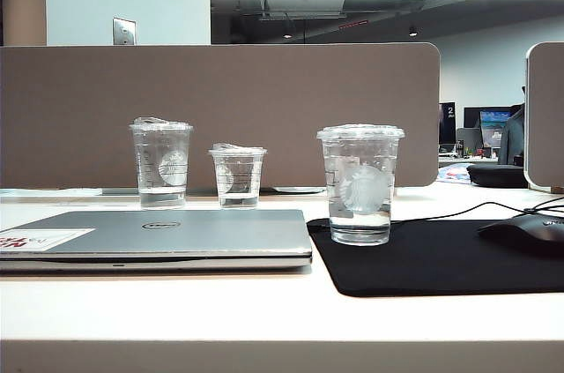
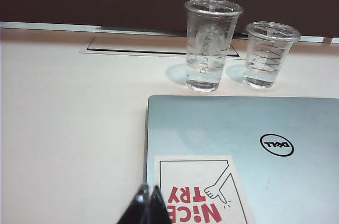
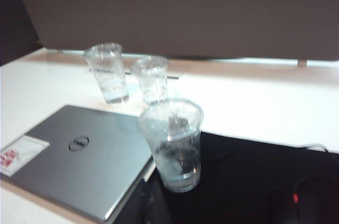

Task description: Pick up the coffee cup on the right and place it on the right side of the laptop.

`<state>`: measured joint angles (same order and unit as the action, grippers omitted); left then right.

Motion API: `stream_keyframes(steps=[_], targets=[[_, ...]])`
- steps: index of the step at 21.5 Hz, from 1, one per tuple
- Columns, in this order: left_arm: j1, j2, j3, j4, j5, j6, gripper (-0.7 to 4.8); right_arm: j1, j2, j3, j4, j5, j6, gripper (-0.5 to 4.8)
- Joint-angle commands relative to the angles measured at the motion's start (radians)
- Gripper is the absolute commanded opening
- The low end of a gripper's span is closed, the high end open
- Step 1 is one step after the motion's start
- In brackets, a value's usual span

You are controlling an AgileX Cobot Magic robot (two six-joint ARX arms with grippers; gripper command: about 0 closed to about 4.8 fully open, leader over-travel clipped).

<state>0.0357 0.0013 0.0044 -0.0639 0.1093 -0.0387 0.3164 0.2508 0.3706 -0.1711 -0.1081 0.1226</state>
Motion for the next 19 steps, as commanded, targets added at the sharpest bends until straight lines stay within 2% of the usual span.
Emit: stream_keyframes(steps=[1, 19], targets=[[0.000, 0.000, 0.003, 0.012, 0.003, 0.002, -0.05, 0.001, -0.037, -0.030, 0.013, 0.002, -0.003, -0.09], [0.002, 0.000, 0.003, 0.011, 0.003, 0.002, -0.05, 0.002, -0.080, -0.040, 0.010, 0.028, -0.003, -0.08]])
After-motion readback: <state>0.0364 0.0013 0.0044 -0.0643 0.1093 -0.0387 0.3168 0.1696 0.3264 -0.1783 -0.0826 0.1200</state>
